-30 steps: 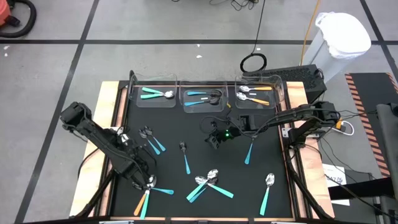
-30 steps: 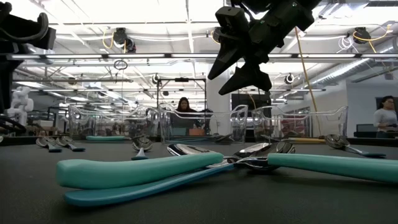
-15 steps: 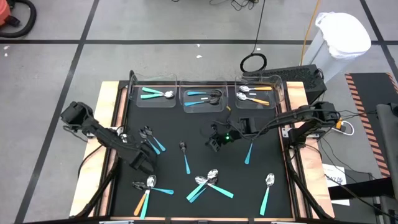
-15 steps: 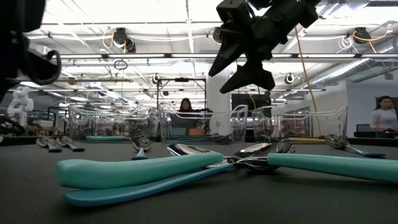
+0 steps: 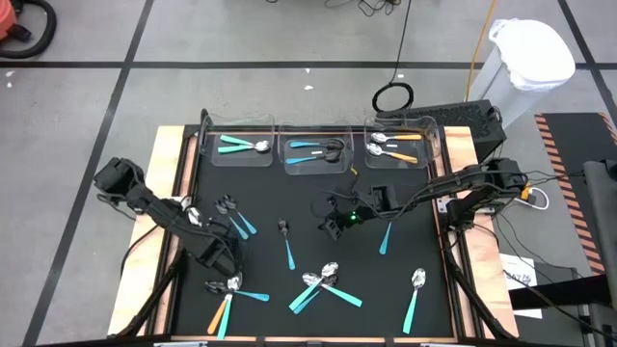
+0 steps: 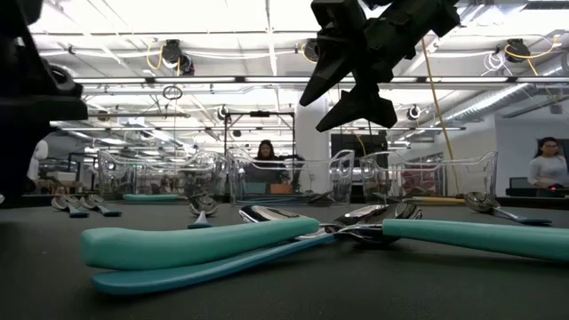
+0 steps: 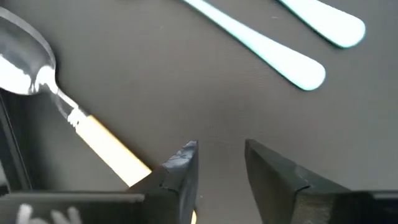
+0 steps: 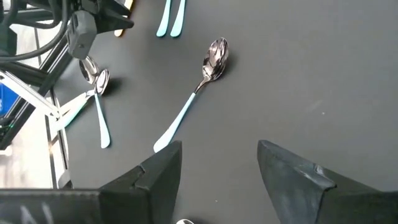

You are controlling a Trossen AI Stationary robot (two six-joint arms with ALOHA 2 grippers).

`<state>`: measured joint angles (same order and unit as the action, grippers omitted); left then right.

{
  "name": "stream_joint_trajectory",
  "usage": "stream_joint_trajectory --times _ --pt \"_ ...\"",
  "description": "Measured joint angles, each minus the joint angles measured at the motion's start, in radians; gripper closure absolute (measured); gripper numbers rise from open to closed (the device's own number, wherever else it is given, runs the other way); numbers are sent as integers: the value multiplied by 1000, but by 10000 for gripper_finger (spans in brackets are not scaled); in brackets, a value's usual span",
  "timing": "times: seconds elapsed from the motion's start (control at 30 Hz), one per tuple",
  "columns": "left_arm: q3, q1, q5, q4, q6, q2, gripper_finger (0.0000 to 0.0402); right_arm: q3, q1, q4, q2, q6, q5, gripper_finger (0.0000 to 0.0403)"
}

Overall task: Sort silverware by color (type)
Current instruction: Put the orange spoon into the right transparent bin

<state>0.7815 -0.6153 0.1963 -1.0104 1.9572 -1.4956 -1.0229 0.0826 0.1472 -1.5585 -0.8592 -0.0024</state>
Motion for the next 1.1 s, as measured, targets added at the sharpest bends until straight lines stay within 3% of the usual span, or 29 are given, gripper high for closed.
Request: stream_joint_trajectory --times 0.17,0.43,0.6,0.97,1.1 --pt "0 -45 -19 -59 248 -4 197 0 0 1 0 -4 0 198" --pt "-1 4 -91 -118 289 -73 122 0 0 5 0 -7 0 198" --pt "-1 9 -143 -116 318 -102 123 0 4 9 0 -19 1 198" --pt "-2 -17 -140 -232 342 -102 130 0 4 15 0 -19 0 198" --pt "-52 -30 -139 -174 353 -101 130 0 4 18 0 -30 0 198"
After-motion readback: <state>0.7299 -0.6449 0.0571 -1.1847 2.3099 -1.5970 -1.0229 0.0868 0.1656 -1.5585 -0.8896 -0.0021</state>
